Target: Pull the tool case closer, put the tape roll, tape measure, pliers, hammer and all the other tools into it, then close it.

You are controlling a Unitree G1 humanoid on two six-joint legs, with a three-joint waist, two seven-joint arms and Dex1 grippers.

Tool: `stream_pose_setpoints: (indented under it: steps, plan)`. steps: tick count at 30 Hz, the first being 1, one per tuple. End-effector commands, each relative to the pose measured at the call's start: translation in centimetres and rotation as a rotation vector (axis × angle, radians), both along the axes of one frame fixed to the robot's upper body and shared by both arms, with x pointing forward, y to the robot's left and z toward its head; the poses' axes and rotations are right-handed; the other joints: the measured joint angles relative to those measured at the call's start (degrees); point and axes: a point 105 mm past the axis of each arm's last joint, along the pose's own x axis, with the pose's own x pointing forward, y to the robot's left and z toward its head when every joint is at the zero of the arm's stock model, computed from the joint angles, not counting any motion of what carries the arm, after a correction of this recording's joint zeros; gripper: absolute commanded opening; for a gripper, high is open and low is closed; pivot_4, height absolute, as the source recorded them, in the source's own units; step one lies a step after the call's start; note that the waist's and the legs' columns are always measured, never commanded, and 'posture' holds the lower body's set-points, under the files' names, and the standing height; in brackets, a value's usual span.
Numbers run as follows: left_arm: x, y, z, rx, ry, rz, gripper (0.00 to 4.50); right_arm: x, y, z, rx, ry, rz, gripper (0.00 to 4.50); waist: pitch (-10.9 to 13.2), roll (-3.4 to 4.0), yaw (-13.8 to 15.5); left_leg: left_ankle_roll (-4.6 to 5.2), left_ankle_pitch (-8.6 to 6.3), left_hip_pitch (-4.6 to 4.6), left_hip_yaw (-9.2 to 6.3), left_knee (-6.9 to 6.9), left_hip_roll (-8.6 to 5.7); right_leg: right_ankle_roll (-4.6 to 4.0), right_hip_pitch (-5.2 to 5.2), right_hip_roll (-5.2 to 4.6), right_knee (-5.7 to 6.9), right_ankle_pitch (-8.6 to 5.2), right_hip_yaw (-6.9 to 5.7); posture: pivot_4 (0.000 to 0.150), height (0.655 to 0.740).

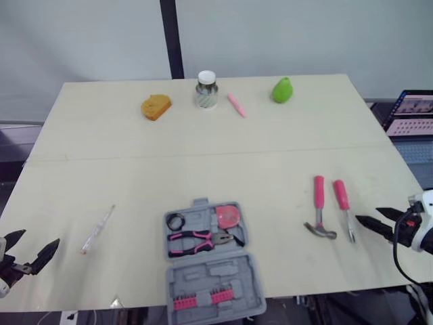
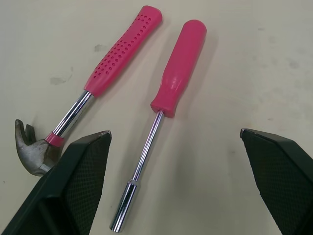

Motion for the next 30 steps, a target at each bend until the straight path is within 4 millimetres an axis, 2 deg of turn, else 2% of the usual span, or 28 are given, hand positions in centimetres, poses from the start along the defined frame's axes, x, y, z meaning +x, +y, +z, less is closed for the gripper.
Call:
stream_pose_setpoints:
  steps: [1, 5, 8, 13, 18, 23, 27, 28, 30]
  plan:
    - [-0.3, 0.8, 1.3, 0.040, -0.024, 0.014, 4.50, -0.1, -1.3, 1.6, -0.044, -0.050, -0.024, 4.46, 0.00, 0.01, 0.06, 0.00, 0.00, 0.00, 0.00, 0.00, 0.00, 0.00, 0.00, -0.01, 0.00, 0.00, 0.00, 0.150, 0.7400]
    - [-0.2, 0.5, 1.3, 0.040, -0.024, 0.005, 4.50, 0.1, -0.9, 1.6, -0.047, -0.051, -0.002, 4.46, 0.00, 0.01, 0.06, 0.00, 0.00, 0.01, 0.00, -0.01, 0.00, 0.00, 0.00, -0.02, 0.02, 0.00, 0.00, 0.150, 0.7400]
    - [0.4, -0.7, 1.3, 0.044, -0.015, -0.049, 4.50, 0.3, 0.6, 1.6, -0.047, -0.046, 0.065, 4.46, 0.00, 0.01, 0.08, 0.00, 0.00, 0.00, 0.00, -0.01, -0.01, 0.00, 0.01, -0.01, 0.05, 0.00, -0.01, 0.150, 0.7400]
    - [2.2, -6.5, 0.4, 0.026, 0.047, -0.295, 4.50, 0.6, 6.8, 2.1, -0.042, -0.019, 0.310, 4.46, 0.01, 0.02, 0.20, 0.00, 0.00, 0.01, -0.02, 0.00, -0.01, -0.01, 0.04, -0.02, 0.16, 0.01, 0.01, 0.150, 0.7400]
    - [3.3, -11.3, -0.5, 0.020, 0.105, -0.496, 4.50, 0.6, 11.5, 2.6, -0.074, -0.015, 0.506, 4.46, 0.01, 0.03, 0.34, -0.03, 0.03, 0.02, -0.03, 0.01, -0.01, -0.03, 0.02, -0.01, 0.23, 0.02, 0.02, 0.150, 0.7400]
    - [3.3, -15.0, -2.0, -0.003, 0.188, -0.646, 2.35, -0.6, 17.0, 1.8, -0.141, 0.026, 0.754, 2.30, 0.01, 0.03, 0.32, -0.02, 0.04, 0.00, -0.05, 0.01, -0.02, -0.03, 0.02, 0.03, 0.23, 0.02, -0.02, 0.150, 0.7400]
    - [2.5, -16.8, -4.0, -0.062, 0.293, -0.713, 0.23, -1.5, 21.1, 0.4, -0.165, 0.044, 0.898, 0.23, 0.00, 0.01, 0.27, 0.00, 0.05, 0.00, -0.05, 0.01, -0.04, -0.03, 0.04, 0.04, 0.19, 0.02, -0.02, 0.150, 0.7400]
    - [2.3, -17.1, -4.4, -0.073, 0.313, -0.723, 0.06, -1.6, 21.7, 0.2, -0.167, 0.046, 0.917, 0.05, 0.00, 0.01, 0.29, -0.01, 0.06, 0.00, -0.05, 0.01, -0.04, -0.03, 0.04, 0.05, 0.18, 0.02, -0.02, 0.150, 0.7400]
    - [2.0, -17.6, -5.1, -0.073, 0.343, -0.745, 0.06, -1.6, 22.7, -0.4, -0.176, 0.052, 0.954, 0.05, 0.00, 0.01, 0.34, -0.01, 0.07, -0.01, -0.06, 0.01, -0.04, -0.03, 0.03, 0.06, 0.18, 0.02, -0.02, 0.150, 0.7400]
